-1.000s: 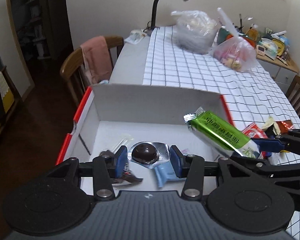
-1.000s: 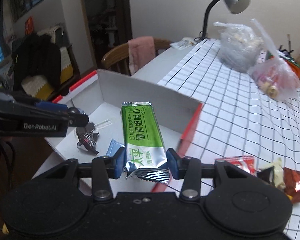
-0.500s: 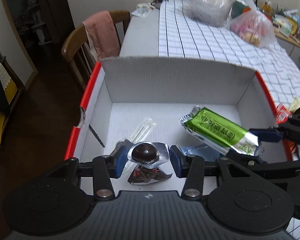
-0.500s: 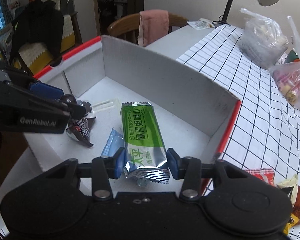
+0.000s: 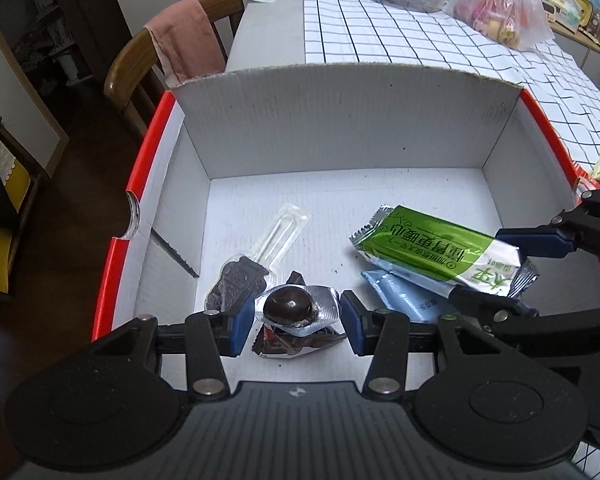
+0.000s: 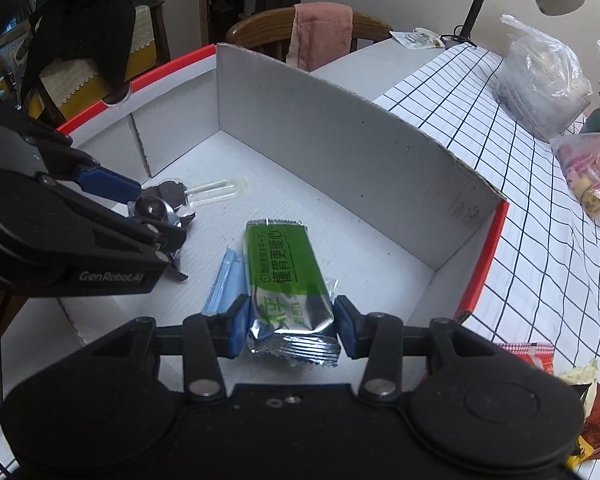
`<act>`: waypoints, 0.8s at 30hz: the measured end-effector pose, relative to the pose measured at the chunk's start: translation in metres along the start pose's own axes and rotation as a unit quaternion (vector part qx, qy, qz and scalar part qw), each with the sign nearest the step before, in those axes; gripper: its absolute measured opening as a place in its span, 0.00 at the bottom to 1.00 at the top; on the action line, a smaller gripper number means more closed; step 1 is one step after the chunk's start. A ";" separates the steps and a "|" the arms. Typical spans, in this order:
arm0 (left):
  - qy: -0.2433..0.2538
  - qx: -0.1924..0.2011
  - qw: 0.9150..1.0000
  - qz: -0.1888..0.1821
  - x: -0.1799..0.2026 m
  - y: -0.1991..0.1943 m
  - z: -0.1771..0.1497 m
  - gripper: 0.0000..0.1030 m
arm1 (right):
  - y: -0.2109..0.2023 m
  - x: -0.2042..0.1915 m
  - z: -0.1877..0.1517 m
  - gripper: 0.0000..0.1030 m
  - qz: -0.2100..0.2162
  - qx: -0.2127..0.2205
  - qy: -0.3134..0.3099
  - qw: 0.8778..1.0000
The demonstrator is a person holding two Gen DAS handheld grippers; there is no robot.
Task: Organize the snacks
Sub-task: 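Open both tools to drop the chocolate ball and green bar into the box, then withdraw both tools from the box back to the snack pile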
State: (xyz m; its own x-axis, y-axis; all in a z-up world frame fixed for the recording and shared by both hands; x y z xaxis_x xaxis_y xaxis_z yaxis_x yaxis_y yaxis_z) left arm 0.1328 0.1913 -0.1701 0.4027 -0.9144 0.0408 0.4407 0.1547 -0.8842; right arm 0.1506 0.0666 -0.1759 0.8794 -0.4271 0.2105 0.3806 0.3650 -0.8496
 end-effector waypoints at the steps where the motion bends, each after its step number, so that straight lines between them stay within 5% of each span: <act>1: 0.001 -0.001 1.000 0.001 0.000 0.001 0.000 0.45 | 0.000 0.000 0.000 0.42 0.000 0.000 0.000 1.000; 15: -0.011 0.009 1.000 -0.010 -0.004 -0.008 -0.003 0.48 | -0.014 0.005 -0.003 0.47 0.004 0.021 0.028 0.999; 24: -0.026 0.048 0.998 -0.039 -0.005 -0.039 -0.004 0.55 | -0.047 0.016 -0.009 0.54 0.017 0.074 0.064 0.995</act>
State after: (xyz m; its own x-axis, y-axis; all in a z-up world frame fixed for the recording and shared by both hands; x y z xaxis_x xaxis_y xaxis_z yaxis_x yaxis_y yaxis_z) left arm 0.1103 0.1887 -0.1371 0.4045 -0.9048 0.1331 0.5459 0.1221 -0.8289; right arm 0.1444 0.0350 -0.1366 0.8526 -0.5108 0.1105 0.3968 0.4949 -0.7730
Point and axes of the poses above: each gripper's, at about its wrist camera, not at the fingertips, and y roughly the way its jaws point, x to its right, z to its top, the point moved 6 cm from there along y, roughly the way its jaws point, and after that the axes turned 15 degrees about -y, right-handed, at the moved point
